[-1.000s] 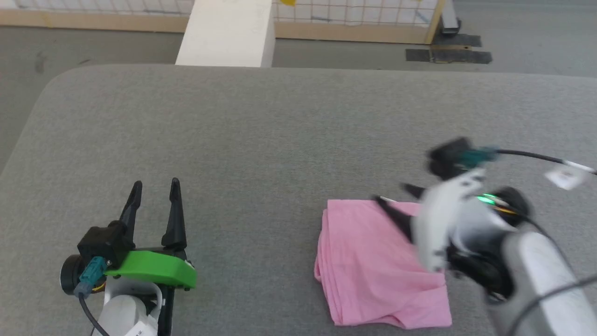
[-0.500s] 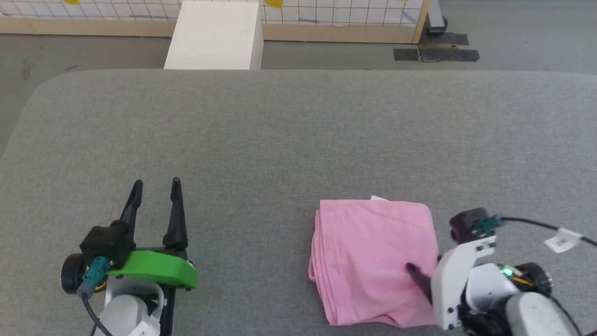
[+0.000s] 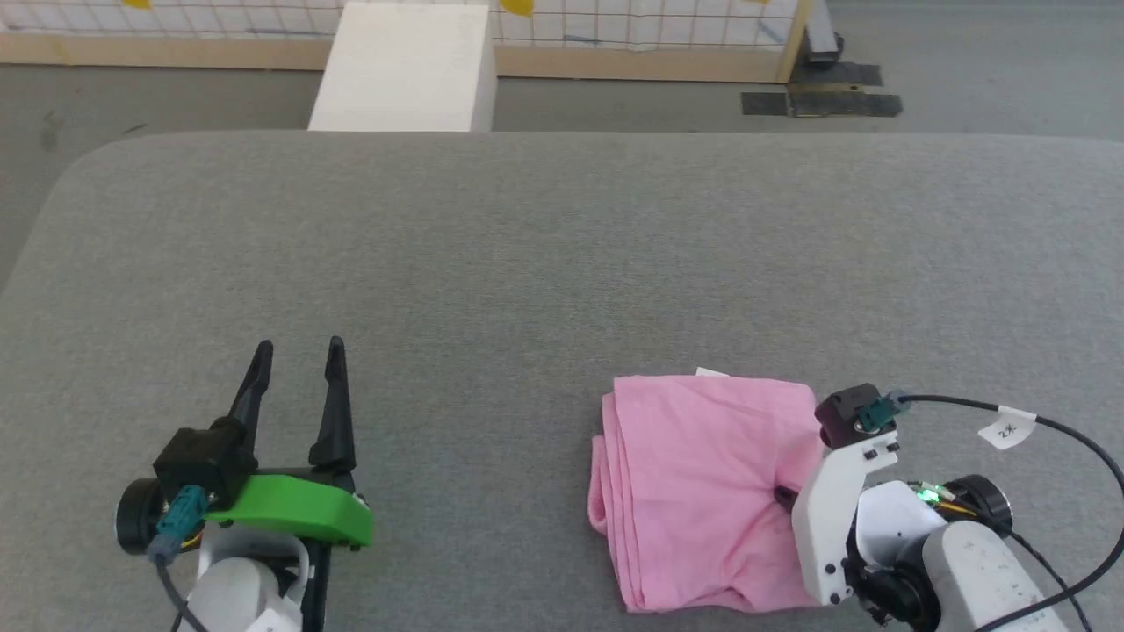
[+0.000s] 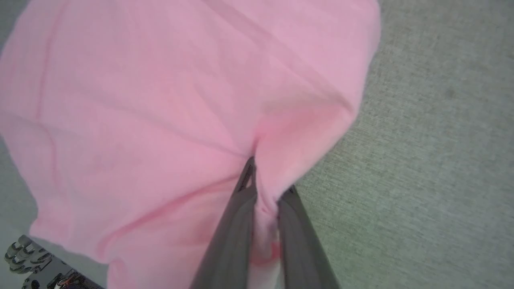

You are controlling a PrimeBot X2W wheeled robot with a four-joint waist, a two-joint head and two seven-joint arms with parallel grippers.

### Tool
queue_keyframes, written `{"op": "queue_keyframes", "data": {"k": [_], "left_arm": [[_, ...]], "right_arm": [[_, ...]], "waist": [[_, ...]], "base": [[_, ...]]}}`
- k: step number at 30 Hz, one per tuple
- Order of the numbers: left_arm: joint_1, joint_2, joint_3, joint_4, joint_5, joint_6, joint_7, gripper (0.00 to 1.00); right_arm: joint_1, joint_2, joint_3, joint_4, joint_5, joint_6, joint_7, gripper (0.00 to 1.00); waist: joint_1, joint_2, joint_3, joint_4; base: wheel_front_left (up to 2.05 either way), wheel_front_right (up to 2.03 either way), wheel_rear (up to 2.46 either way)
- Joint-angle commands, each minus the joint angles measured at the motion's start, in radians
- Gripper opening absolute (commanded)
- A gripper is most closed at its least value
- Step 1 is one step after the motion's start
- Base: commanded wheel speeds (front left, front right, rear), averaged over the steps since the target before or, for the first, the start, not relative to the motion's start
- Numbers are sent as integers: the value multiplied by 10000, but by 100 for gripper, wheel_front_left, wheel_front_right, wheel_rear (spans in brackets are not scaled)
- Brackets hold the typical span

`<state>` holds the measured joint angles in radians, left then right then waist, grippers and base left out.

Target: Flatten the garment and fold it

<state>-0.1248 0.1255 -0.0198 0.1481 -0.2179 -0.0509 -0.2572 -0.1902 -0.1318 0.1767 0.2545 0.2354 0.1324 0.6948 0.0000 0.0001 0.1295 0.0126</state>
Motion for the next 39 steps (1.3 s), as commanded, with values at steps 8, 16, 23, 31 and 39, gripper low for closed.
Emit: {"op": "queue_keyframes", "data": {"k": [8, 16, 23, 31, 39], "left_arm": [[297, 167, 280, -603, 82, 90, -45, 100], [-8, 460, 498, -1192, 156, 354, 186, 100], [-746, 913, 338, -2327, 517, 464, 961, 100], [-1061, 1258, 324, -3516, 818, 631, 1626, 100], [-1186, 1470, 382, -4081, 911, 754, 1965, 100]], "right_arm": [[-1151, -2282, 1850, -629, 1113, -17, 241, 0], [-2968, -3812, 3179, 68, 1932, -17, -337, 0], [-4777, -4721, 3819, 1769, 2448, -17, -1852, 0], [-5896, -5589, 3529, 3540, 2698, -17, -2996, 0], [-6683, -5935, 2504, 5450, 2237, -17, -3816, 93]], "waist": [[0, -1, 541, -2157], [0, -1, 1462, -3955], [0, -1, 2964, -4313], [0, -1, 4099, -3927], [0, -1, 4657, -3564]], "base": [[0, 0, 0], [0, 0, 0], [0, 0, 0], [0, 0, 0], [0, 0, 0]]}}
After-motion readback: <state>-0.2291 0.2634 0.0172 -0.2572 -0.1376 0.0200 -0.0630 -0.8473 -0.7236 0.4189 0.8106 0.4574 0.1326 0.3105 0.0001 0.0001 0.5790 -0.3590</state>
